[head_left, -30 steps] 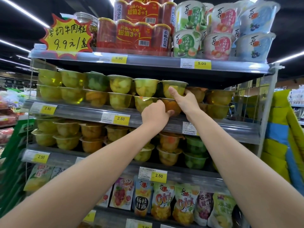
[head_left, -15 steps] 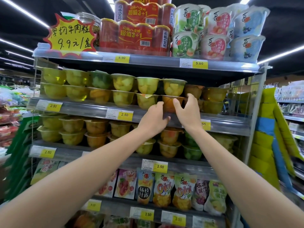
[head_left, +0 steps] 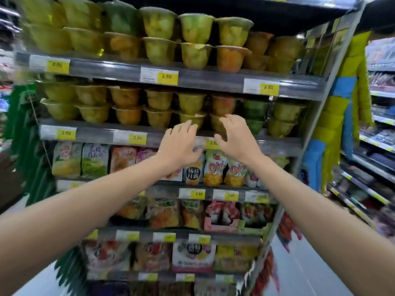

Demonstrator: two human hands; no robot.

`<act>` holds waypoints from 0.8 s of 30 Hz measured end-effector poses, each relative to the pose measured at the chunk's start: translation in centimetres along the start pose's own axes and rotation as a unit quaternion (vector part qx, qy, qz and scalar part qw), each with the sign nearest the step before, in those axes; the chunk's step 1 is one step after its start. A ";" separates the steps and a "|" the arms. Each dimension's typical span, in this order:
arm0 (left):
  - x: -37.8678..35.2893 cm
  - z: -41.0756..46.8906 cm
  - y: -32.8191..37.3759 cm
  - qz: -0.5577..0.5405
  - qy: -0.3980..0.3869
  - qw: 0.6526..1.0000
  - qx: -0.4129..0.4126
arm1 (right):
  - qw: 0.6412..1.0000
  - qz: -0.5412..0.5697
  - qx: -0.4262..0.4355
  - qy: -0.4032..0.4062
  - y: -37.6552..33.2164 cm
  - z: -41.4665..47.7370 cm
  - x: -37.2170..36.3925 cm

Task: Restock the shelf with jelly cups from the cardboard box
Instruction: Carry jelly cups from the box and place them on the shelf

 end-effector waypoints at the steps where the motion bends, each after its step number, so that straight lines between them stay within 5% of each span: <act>1: -0.8 -1.0 -0.1 0.004 -0.014 1.000 -0.004 | 0.999 -0.007 -0.003 -0.033 -0.2 -1.0 -1.3; 7: -3.0 -7.5 0.4 0.006 -0.078 0.997 -0.022 | 0.976 -0.068 0.000 -0.206 -2.3 -8.0 -6.9; 13: -3.0 -15.5 1.1 0.006 -0.121 0.992 -0.024 | 0.957 -0.061 0.039 -0.282 -6.5 -14.7 -8.9; 24: -4.3 -35.5 3.7 -0.017 -0.263 0.960 0.094 | 0.900 -0.015 0.131 -0.417 -13.4 -31.8 -12.9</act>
Point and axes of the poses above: each hand's wrist, its own z-axis towards the middle knuckle, its own x-axis out of the back of the hand, y = z × x, the point moved 9 cm from there along z, towards the middle knuckle, and after that the axes turned 9 degrees about -x, right-handed, at the moved point
